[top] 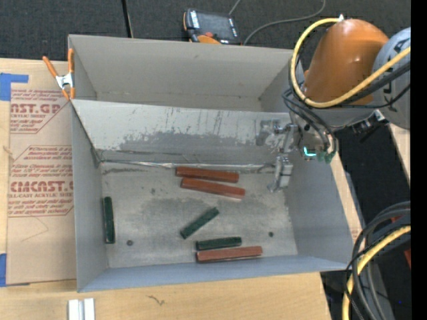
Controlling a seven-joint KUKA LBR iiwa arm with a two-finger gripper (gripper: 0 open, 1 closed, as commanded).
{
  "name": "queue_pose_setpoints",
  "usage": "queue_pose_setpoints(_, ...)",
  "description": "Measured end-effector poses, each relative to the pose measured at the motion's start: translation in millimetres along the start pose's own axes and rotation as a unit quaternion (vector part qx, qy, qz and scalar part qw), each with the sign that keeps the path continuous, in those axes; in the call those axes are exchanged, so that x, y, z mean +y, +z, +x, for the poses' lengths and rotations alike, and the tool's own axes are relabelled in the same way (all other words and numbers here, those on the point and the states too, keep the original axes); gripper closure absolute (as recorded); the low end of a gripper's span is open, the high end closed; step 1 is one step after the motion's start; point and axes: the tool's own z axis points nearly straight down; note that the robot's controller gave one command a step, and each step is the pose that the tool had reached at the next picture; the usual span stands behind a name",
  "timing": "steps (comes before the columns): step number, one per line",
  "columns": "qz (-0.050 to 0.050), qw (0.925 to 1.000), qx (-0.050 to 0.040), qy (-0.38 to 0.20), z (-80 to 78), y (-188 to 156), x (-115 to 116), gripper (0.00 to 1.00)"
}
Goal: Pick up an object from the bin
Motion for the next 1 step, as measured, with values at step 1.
queue_pose_setpoints(1,-0.001,0.9979,0.0006,0.064,-6.4,105.8,43.3,0.00)
